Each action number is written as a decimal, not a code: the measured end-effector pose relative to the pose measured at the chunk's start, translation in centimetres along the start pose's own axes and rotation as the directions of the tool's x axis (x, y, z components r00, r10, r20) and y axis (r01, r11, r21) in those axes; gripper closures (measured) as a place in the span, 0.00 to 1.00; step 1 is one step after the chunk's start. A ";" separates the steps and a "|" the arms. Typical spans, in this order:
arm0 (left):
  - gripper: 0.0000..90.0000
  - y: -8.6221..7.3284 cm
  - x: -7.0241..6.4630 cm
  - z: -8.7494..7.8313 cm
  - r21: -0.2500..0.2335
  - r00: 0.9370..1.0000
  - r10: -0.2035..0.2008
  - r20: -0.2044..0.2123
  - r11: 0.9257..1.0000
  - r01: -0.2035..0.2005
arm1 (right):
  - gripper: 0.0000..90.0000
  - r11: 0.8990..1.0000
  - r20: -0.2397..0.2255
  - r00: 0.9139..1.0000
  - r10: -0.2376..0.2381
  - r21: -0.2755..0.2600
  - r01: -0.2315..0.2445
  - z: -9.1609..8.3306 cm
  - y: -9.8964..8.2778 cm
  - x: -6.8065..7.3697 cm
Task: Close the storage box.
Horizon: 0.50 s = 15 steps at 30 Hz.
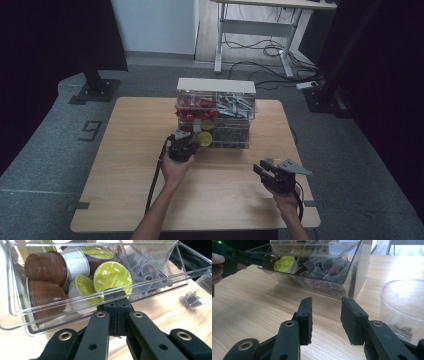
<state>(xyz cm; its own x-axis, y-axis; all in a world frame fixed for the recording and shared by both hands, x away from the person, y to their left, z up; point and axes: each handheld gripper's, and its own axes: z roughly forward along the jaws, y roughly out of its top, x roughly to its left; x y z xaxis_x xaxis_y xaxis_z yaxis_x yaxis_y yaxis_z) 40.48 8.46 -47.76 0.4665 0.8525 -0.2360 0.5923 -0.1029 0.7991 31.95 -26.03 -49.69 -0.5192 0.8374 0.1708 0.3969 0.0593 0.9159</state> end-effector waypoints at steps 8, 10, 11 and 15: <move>1.00 -0.5 0.2 0.4 0.020 1.000 -0.008 -0.001 1.000 0.008 | 0.67 1.000 -0.010 1.000 -0.009 0.017 0.009 0.2 -0.2 0.1; 1.00 -0.7 0.2 0.5 0.022 1.000 -0.010 0.000 1.000 0.010 | 0.67 1.000 -0.011 1.000 -0.012 0.017 0.012 0.3 -0.3 0.2; 1.00 -0.7 0.2 0.5 0.023 1.000 -0.011 0.001 1.000 0.011 | 0.67 1.000 -0.012 1.000 -0.013 0.020 0.013 0.3 -0.3 0.2; 1.00 -1.0 0.3 0.6 0.031 1.000 -0.007 0.000 0.999 0.007 | 0.67 1.000 -0.013 1.000 -0.012 0.019 0.012 0.3 -0.3 0.2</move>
<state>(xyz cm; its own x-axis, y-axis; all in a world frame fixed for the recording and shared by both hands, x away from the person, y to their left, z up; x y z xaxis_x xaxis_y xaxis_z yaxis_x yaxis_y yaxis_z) 40.38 8.50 -48.91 0.4627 0.8530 -0.2415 0.6157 -0.1132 0.7798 31.97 -25.70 -50.08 -0.5335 0.8297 0.1643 0.4046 0.0797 0.9110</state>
